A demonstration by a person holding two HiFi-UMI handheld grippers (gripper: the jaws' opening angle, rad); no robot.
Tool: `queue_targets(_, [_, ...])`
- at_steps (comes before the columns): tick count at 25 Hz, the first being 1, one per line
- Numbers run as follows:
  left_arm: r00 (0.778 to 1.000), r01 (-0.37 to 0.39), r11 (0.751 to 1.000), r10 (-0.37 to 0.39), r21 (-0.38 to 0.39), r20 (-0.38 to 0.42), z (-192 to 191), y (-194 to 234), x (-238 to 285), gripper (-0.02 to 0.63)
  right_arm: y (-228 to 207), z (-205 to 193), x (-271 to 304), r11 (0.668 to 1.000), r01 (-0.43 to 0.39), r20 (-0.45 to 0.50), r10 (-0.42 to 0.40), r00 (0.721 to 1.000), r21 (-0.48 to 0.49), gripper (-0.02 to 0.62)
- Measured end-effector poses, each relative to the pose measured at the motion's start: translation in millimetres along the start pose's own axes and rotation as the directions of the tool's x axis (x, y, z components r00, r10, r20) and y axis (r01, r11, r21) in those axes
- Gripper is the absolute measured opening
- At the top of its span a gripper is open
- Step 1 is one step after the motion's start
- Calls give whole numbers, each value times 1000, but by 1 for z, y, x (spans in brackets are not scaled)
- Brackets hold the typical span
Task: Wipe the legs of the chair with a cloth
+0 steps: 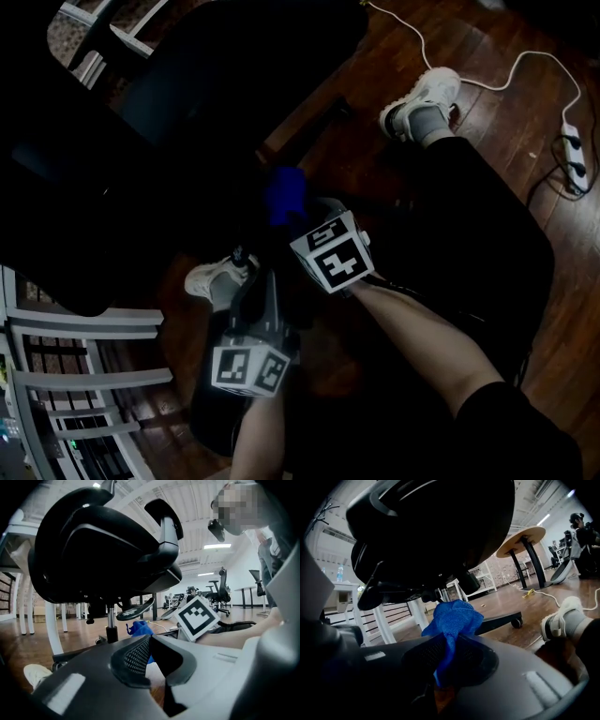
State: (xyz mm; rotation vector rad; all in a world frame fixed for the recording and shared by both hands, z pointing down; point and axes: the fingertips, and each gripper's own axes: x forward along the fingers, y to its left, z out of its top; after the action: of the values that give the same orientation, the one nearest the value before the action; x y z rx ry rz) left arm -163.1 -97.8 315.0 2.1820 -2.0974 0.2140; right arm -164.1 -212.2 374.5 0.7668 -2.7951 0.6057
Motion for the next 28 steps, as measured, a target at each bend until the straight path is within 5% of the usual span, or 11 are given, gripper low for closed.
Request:
queue_targets(6, [1000,3,1000,-3,10,-26,0,-3,1,5,-12,0,59,998,16,-37,-14,999,57,86])
queue_targets(11, [999,28,1000,-28,4,-38,-7,-11,3,5,-38,-26,75,997,72,-154,-77,985,-37,86])
queue_targets(16, [999,21,1000,-21,-4,-38,-11,0,3,5,-37,-33,83,994,80,-175,-93,980,-80,86])
queue_targets(23, [999,37,998,-38,-56,-22,-14,-14,5,5,-48,-47,60,996,83,-211,-89,973,-36,86])
queue_targets(28, [999,46,996,-47,-70,-10,-13,-14,1,5,-60,-57,47,991,96,-229,-72,971,96,86])
